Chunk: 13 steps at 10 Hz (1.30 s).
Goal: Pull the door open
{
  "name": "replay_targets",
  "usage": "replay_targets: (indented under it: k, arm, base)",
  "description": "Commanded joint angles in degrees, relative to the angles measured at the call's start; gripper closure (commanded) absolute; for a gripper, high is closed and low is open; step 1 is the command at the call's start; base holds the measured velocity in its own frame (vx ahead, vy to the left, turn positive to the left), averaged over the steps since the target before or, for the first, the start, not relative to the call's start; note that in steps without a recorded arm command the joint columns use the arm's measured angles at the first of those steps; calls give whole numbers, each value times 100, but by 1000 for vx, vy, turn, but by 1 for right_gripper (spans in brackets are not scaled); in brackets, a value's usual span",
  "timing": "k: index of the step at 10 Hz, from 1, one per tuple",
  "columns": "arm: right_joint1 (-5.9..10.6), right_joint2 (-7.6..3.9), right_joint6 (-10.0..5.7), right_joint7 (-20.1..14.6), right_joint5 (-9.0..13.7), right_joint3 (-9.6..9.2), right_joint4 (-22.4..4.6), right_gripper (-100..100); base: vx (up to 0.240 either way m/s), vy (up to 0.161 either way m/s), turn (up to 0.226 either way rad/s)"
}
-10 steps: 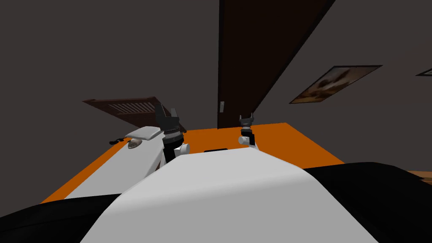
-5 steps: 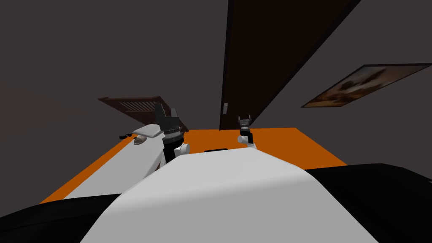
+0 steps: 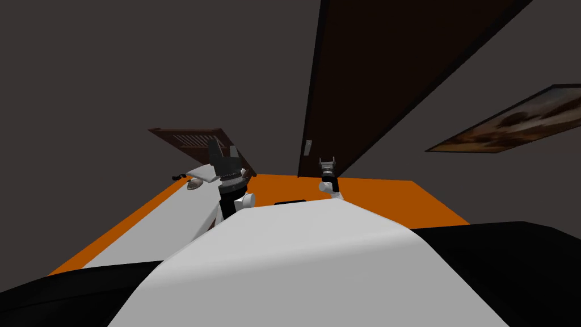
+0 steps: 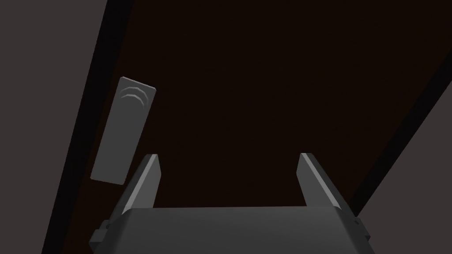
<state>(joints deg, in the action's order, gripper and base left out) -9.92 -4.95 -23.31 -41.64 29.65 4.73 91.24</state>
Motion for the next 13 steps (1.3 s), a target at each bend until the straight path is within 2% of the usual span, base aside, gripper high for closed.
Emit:
replay_targets:
  k: [1,13]
  arm:
    - [111,12,23,-200,111,1,-237,-100]
    - [688,112,389,-1416,887,91,-1428,-100]
  base:
    - [86,-19,99]
    - [103,-42,121]
